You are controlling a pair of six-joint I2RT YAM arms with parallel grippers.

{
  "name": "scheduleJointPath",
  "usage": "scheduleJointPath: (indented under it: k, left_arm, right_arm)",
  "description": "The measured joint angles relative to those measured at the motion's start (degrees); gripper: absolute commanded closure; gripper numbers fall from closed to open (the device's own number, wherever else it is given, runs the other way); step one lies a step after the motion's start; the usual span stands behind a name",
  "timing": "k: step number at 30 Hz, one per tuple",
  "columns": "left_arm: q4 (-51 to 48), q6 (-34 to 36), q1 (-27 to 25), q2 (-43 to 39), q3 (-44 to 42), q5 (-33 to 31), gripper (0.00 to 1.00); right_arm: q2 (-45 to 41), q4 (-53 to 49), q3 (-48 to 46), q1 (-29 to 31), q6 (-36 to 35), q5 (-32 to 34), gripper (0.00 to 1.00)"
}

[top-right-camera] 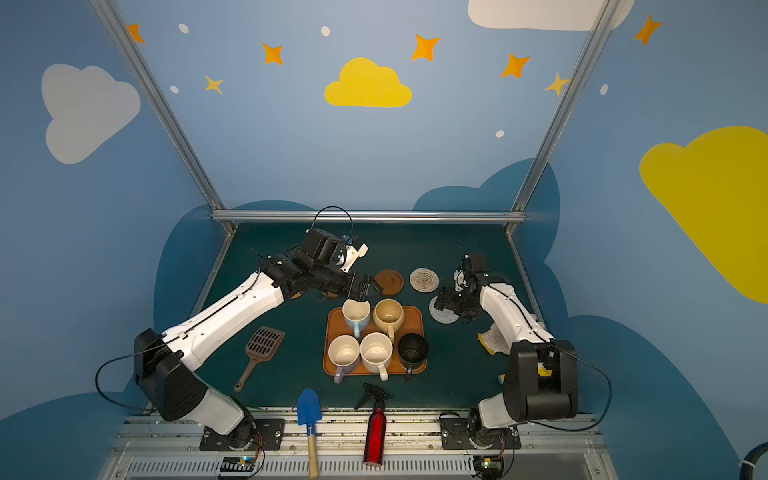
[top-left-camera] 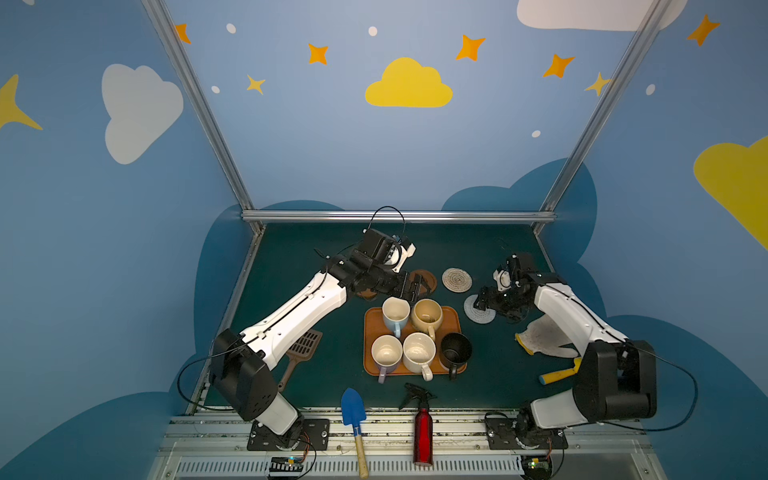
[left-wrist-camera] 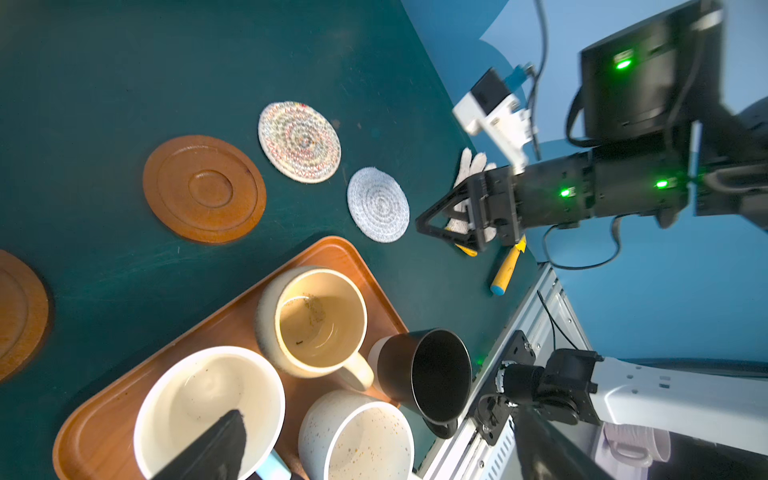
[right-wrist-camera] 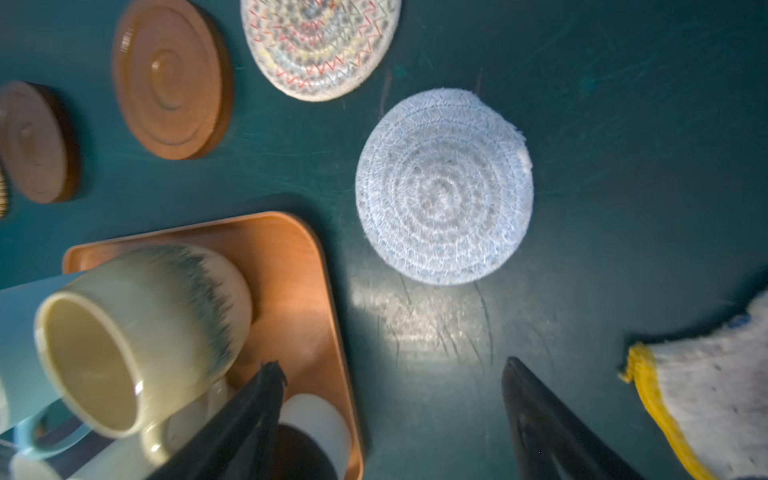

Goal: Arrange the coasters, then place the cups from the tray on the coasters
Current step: 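Move the right gripper over the pale blue coaster while the left gripper hovers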

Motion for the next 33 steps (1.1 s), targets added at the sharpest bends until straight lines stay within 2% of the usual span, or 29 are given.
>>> scheduleJointPath:
  k: [12,25,33]
  left_arm:
    - [2.2,-1.6,-0.4,0.0,0.0,-0.4,0.0]
    - [5.1,-2.8,-0.4,0.0,-1.6,-0.4,0.0]
    - [5.6,-2.9,-0.3,-0.5,-2.4,-1.0,0.0]
  right_arm:
    - [14.2,0.7,4.7,2.8,-2.5,4.3,0.35]
    - [20.9,-1.1,10.7,5.1,-4.0,7.0,0.42]
    - [22.3,-3.1,12.1,4.7,-4.3,11.4,0.46]
